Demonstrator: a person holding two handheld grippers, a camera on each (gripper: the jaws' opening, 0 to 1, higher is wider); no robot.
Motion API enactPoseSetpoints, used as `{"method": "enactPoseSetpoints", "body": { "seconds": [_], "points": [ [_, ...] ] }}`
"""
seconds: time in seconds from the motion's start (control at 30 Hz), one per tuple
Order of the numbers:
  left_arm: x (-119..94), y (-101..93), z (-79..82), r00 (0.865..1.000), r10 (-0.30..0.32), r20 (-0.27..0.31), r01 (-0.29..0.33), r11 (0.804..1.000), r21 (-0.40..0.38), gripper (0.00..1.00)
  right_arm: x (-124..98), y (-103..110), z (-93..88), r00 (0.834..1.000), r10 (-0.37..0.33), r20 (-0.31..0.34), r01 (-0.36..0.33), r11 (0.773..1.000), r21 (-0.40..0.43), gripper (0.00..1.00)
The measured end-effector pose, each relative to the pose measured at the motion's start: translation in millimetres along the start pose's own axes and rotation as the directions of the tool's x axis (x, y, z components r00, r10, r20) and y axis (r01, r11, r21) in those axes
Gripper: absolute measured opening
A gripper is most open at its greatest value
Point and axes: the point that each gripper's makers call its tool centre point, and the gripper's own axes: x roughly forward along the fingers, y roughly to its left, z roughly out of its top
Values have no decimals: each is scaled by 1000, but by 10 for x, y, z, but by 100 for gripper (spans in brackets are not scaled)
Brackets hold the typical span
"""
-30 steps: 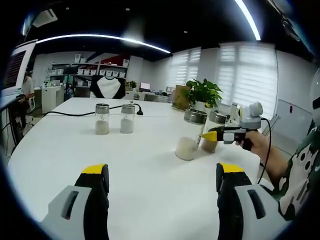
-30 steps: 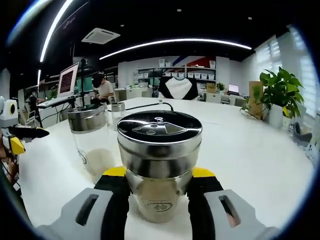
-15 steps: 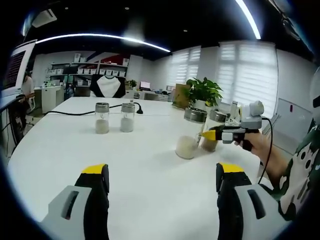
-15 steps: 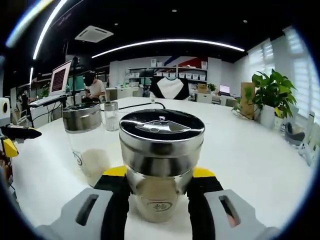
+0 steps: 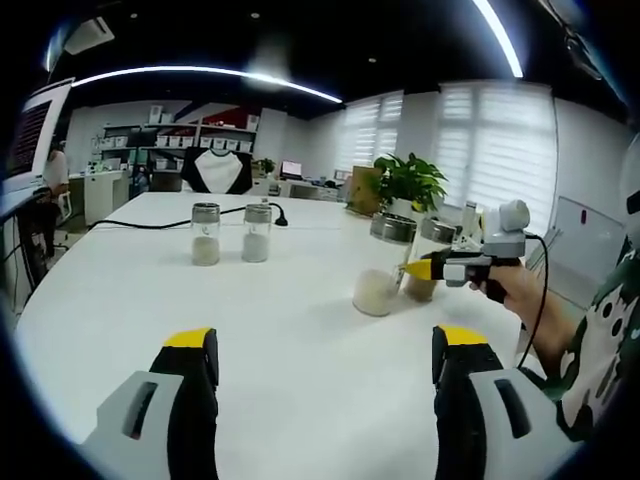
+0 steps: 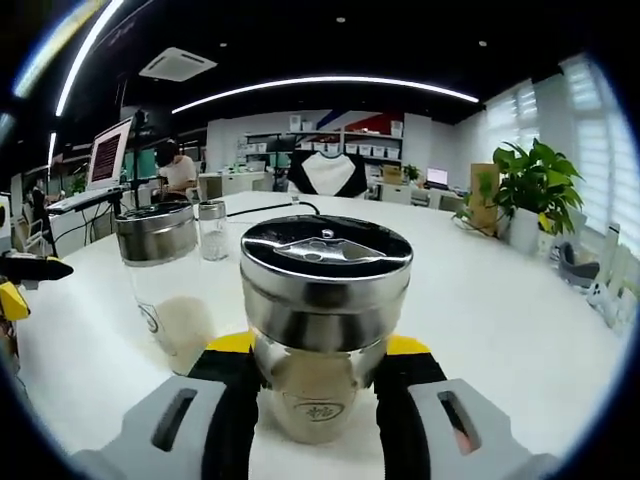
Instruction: Rotate the seasoning bottle until the label or dispensing opening points toward the visible target arrow and the bottle remains upright within the marked orientation range
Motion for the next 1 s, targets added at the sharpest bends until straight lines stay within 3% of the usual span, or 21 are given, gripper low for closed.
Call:
{"method": "enactPoseSetpoints", "body": {
  "seconds": [0.57,0.7,1.0],
  "points": [
    [15,-9,-11,1000,-3,-6,3,1000,-2,93,-1,11,-17,1000,5,-27,-5,1000,-8,44],
    [9,-1,-8,1000,1,-7,-1,1000,-3,93,-10,69,-8,999,27,-28,-28,1000,-4,55],
    [-3,11,-13,1000,6,-8,-6,1000,-3,93,-55,24,5,999,40,-20,-41,999,-7,56]
  ]
}}
